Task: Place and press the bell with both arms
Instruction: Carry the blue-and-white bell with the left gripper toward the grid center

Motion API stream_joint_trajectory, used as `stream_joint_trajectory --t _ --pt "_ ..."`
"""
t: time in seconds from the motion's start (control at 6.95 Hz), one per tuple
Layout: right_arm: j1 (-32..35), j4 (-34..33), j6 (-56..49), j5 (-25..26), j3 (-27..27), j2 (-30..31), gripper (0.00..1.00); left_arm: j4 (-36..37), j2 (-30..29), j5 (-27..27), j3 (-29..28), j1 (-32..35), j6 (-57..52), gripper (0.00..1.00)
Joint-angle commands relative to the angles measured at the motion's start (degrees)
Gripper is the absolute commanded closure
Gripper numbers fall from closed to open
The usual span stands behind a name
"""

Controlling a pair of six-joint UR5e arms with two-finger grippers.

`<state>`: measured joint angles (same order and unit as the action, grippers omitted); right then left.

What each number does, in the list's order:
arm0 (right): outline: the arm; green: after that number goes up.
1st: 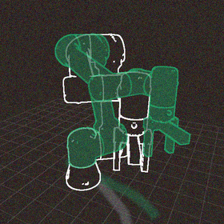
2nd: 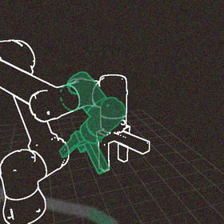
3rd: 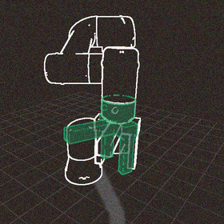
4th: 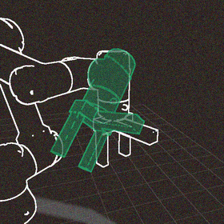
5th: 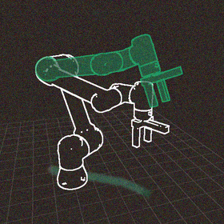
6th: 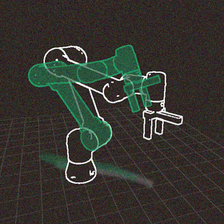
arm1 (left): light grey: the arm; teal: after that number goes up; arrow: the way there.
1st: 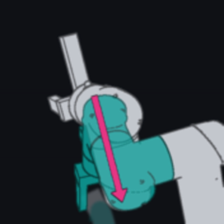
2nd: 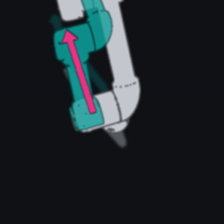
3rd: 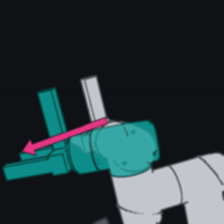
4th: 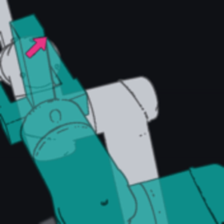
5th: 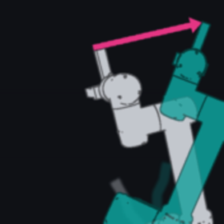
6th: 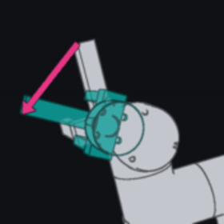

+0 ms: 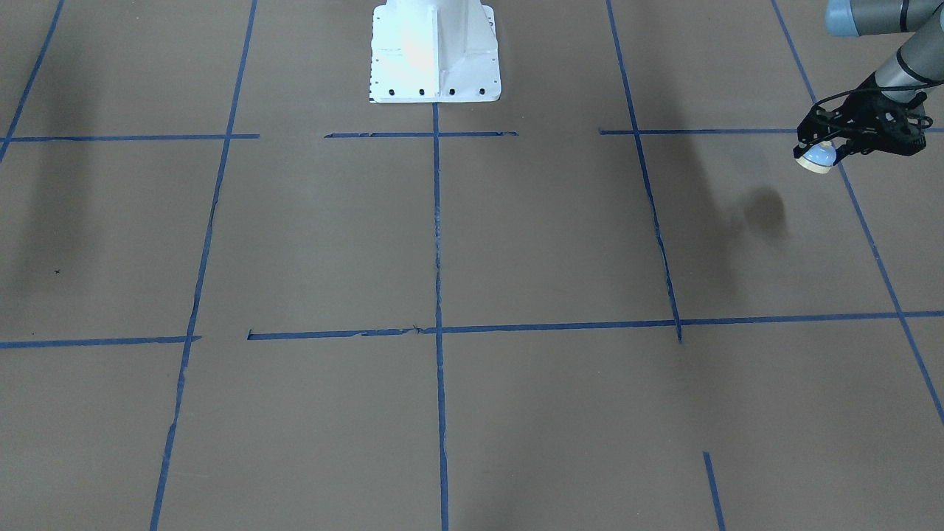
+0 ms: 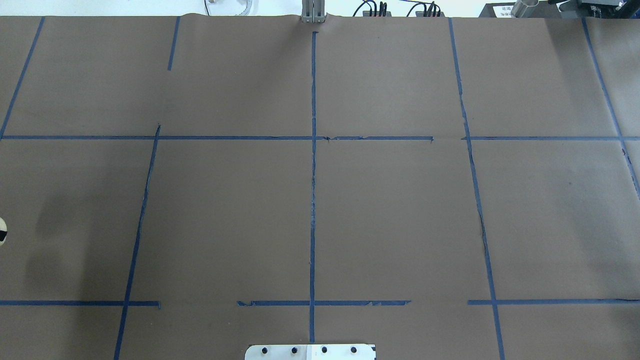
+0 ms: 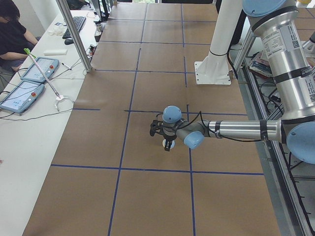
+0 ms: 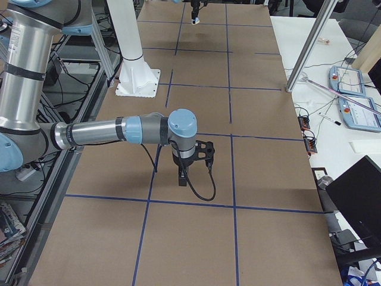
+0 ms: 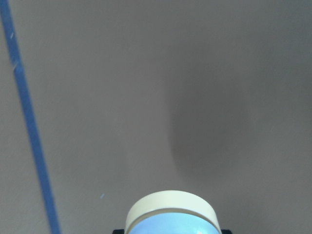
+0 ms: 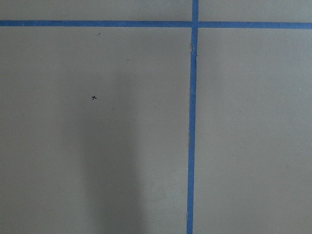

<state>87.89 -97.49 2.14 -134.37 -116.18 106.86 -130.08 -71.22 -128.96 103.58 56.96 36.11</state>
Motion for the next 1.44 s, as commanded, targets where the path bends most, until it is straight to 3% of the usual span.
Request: stream_joint_trajectory --t 0.0,0.29,0.86,1.15,1.29 --pt "-0.1 -0.1 0.3 -0.2 0.2 0.0 0.00 7.1 -9.9 -0.2 0.1 -0.1 4.5 0.91" --pt "-0.1 -0.1 0.5 -0.2 0.4 -0.1 0.00 18.9 -22.7 -0.2 0.2 -1.1 9.0 0.91" --pt "-0.1 0.0 0.6 -0.1 0.5 -0.3 0.00 34.2 -47.3 0.5 -1.7 -14.6 32.8 0.91" --pt "-0.1 0.0 0.6 -0.1 0.7 -0.4 0.00 38.1 -57.0 5.2 -8.2 -18.6 38.6 0.92" --pt "-0.1 0.0 0.6 -0.1 0.7 -0.4 0.00 37.8 -63.0 7.5 -15.1 -19.4 39.9 0.92"
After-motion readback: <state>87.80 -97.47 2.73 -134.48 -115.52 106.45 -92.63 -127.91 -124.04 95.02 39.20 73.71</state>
